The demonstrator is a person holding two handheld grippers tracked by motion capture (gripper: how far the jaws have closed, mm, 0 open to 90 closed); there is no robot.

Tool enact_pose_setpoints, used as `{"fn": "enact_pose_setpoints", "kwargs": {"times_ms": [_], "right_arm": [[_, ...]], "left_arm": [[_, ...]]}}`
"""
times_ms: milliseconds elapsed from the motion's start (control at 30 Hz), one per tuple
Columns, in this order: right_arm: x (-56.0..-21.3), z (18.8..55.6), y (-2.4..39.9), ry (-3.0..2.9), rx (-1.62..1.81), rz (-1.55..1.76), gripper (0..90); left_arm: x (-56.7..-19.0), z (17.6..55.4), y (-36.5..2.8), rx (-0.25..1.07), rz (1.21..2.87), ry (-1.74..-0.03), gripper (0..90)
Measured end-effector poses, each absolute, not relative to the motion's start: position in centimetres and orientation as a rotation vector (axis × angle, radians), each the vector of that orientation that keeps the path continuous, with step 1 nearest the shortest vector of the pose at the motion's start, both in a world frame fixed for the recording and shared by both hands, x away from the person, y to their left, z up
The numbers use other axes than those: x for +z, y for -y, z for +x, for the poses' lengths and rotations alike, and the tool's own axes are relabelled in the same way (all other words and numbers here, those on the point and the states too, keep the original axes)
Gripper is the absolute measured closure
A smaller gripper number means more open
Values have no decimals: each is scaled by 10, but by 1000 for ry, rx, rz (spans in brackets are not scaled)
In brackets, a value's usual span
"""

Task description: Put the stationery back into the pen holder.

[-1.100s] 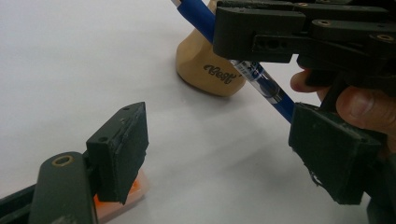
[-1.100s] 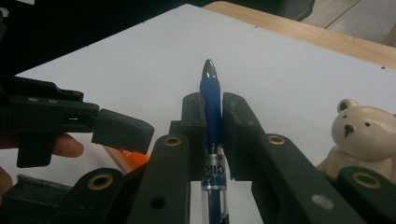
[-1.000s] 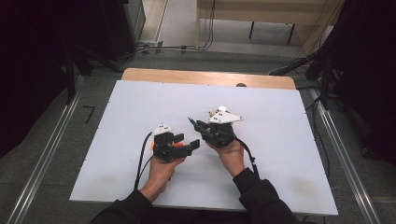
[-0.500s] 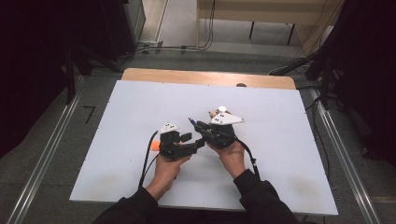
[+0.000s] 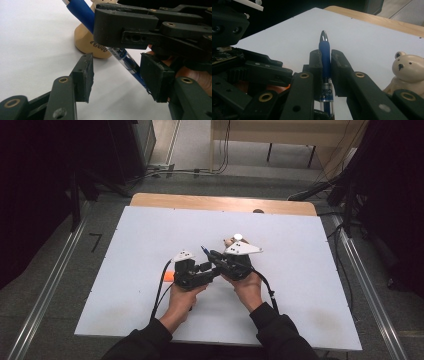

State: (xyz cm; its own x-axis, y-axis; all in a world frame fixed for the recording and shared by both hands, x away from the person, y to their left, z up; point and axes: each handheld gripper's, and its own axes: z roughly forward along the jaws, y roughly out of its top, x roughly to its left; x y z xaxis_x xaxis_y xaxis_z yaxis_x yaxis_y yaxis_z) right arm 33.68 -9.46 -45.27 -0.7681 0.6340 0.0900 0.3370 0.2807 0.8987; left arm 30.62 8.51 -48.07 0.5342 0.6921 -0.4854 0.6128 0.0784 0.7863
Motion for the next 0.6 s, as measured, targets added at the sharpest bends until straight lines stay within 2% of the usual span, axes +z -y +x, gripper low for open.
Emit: {"fn": "enact_pose_setpoints", "kwargs": {"times_ms": [200,467,600], "right_arm": [[-452,335,97,-2267,1521,903,778],[-450,330,96,-2269,1545,890,778],[-449,329,98,-2266,1550,887,777]], "left_arm": [[-483,309,-85,65,1594,-1143,541],[-483,308,-83,77,1591,-1130,720],[-484,309,-83,66,1589,-1143,760]]}}
